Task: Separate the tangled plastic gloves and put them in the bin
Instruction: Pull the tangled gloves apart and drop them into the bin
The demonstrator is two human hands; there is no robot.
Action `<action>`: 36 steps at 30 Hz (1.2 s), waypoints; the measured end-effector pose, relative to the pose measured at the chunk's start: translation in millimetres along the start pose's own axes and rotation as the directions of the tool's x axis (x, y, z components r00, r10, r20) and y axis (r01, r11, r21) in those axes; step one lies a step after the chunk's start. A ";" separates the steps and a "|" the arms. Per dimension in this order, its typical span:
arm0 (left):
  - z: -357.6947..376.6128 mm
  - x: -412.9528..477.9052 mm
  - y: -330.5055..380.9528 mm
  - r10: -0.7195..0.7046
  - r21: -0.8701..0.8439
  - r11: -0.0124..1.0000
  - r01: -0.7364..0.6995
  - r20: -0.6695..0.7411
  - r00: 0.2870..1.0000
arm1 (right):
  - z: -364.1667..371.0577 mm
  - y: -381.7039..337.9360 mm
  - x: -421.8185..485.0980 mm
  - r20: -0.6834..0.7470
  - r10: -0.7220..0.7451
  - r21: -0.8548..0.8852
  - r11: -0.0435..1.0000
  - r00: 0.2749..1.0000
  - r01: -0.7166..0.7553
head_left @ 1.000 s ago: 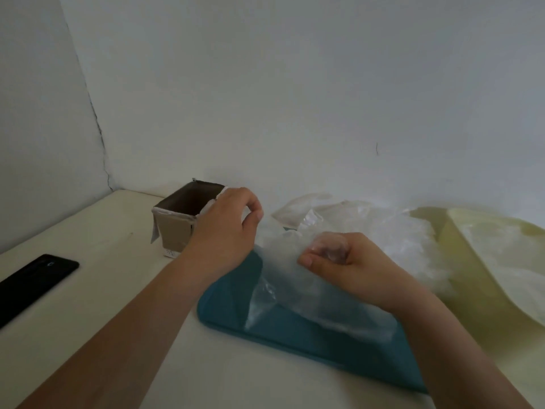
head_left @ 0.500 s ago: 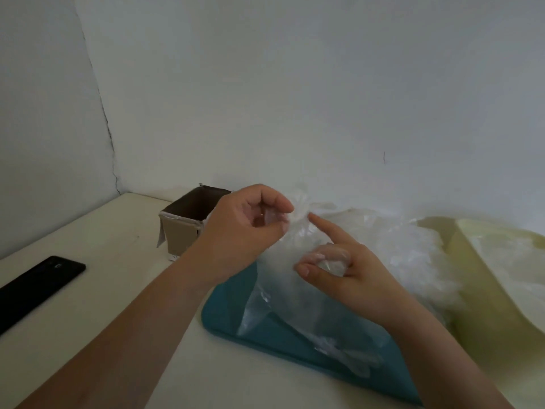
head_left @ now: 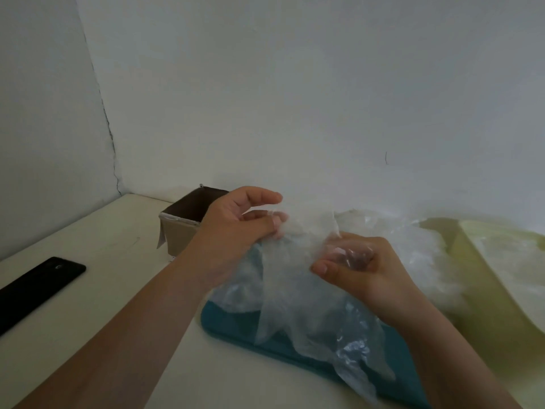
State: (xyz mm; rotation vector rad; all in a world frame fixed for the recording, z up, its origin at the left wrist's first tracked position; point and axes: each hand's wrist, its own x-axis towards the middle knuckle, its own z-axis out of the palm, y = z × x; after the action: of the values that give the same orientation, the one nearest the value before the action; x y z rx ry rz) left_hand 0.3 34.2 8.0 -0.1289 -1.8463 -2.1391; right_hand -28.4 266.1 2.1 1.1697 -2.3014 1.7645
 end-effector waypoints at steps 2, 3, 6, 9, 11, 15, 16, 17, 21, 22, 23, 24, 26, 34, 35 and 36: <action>-3.0 5.7 -2.2 -0.018 -0.012 1.000 0.016 -0.152 0.988 | 0.0 2.6 1.1 -0.052 0.009 0.074 0.997 0.999 -0.005; -4.2 7.9 -1.6 -0.040 -0.053 0.998 0.030 -0.206 0.978 | -1.1 4.7 1.9 -0.078 0.016 0.103 0.995 0.997 -0.008; -2.6 11.5 -10.0 -0.264 -0.171 0.954 0.246 -0.093 0.960 | -3.2 6.7 2.2 -0.136 0.019 0.123 0.992 0.991 -0.002; 10.1 1.5 -17.1 -0.454 -0.131 0.861 0.492 0.241 0.858 | -1.6 6.8 2.0 -0.162 0.021 0.139 0.990 0.987 0.002; 17.4 -4.2 -16.5 -0.404 -0.200 0.851 0.486 0.341 0.848 | -0.5 6.2 2.3 -0.165 0.028 0.168 0.986 0.986 0.000; 21.2 -9.5 -11.8 -0.343 -0.258 0.874 0.412 0.275 0.898 | 3.2 -2.7 -0.1 -0.164 0.115 0.332 0.942 0.980 -0.055; 24.0 -10.0 -8.7 -0.343 -0.251 0.881 0.401 0.247 0.906 | 2.9 -7.2 -1.6 -0.170 0.156 0.370 0.925 0.973 -0.084; 26.1 -8.5 -5.5 -0.349 -0.248 0.884 0.395 0.211 0.913 | 2.7 -9.3 -0.7 -0.185 0.201 0.386 0.915 0.962 -0.117; 31.5 -4.9 14.9 -0.355 -0.221 0.908 0.356 0.045 0.934 | -10.7 -22.9 -6.7 -0.287 0.300 0.322 0.925 0.910 -0.203; 33.8 -5.8 23.2 -0.339 -0.201 0.919 0.339 0.037 0.940 | -18.0 -30.1 -9.4 -0.309 0.302 0.303 0.930 0.902 -0.208; 35.7 -8.0 30.0 -0.323 -0.184 0.928 0.323 0.028 0.946 | -24.9 -35.2 -11.4 -0.330 0.306 0.279 0.935 0.893 -0.217; 40.7 -9.7 37.8 -0.302 -0.160 0.940 0.300 0.007 0.953 | -34.3 -41.7 -15.3 -0.353 0.305 0.249 0.942 0.885 -0.225; 47.6 -10.9 44.9 -0.274 -0.125 0.957 0.262 -0.096 0.957 | -48.7 -49.3 -21.5 -0.381 0.300 0.199 0.950 0.874 -0.240; 118.2 -4.0 50.7 -0.132 -0.062 0.990 0.123 -0.189 0.973 | -129.6 -97.6 -59.5 -0.440 0.241 -0.102 0.944 0.865 -0.315; 134.5 -5.4 49.8 -0.128 -0.055 0.991 0.121 -0.148 0.981 | -145.4 -101.0 -65.3 -0.472 0.235 -0.147 0.929 0.850 -0.339; 144.8 -5.3 48.1 -0.125 -0.039 0.992 0.121 -0.123 0.985 | -157.7 -103.1 -68.2 -0.489 0.228 -0.190 0.914 0.842 -0.358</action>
State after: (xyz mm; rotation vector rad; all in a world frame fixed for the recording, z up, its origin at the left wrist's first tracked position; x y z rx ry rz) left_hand 0.0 170.8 76.0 0.1127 -1.7923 -2.2038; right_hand 13.4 426.3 114.9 0.3122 -2.4003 1.5078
